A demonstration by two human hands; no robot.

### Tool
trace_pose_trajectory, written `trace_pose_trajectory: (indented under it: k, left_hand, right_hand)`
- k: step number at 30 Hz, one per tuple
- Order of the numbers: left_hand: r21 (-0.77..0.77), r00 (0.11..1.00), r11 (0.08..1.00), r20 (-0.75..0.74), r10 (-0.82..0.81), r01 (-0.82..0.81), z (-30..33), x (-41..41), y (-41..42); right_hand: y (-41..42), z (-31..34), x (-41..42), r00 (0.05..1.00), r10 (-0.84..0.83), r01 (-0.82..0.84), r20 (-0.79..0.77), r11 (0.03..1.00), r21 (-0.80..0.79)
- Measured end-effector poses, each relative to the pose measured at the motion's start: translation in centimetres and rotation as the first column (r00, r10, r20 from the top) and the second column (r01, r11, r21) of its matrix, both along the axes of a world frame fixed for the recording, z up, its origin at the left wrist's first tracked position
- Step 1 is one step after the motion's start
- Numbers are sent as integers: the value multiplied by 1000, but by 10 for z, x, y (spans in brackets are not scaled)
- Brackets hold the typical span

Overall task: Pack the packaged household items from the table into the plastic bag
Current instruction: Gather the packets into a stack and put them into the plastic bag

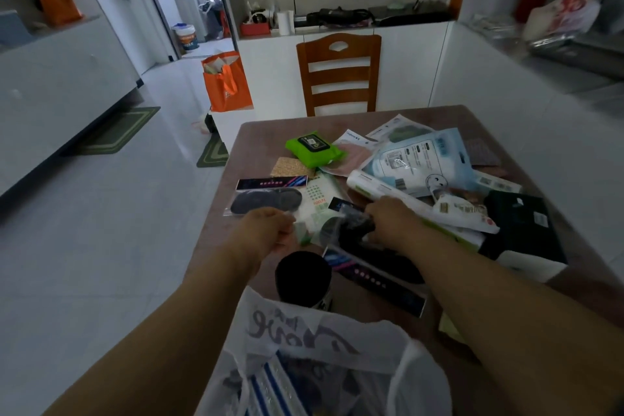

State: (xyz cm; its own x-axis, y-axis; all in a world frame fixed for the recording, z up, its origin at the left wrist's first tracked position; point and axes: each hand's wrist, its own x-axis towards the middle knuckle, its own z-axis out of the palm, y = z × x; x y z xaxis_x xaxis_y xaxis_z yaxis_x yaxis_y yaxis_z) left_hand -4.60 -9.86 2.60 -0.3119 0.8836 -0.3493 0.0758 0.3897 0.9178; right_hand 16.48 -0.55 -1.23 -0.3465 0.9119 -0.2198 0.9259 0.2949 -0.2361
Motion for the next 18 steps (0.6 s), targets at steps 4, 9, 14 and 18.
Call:
trace_pose_trajectory:
  k: [4, 9, 14, 18]
  left_hand:
    - [-49, 998, 998, 46, 45, -43, -10, -1, 11]
    - [-141, 995, 989, 78, 65, -54, -21, -14, 36]
    - [-268, 990, 963, 132, 47, -10, -36, -22, 57]
    - [-311, 986, 950, 163, 46, 7, -48, -25, 69]
  right_hand:
    - [6, -31, -11, 961, 5, 35, 276, 990, -139]
    - [17, -47, -7, 958, -18, 57, 285, 990, -131]
    - [30, -56, -10, 985, -25, 49, 170, 989, -141]
    - [38, -62, -9, 964, -3, 26, 267, 996, -83]
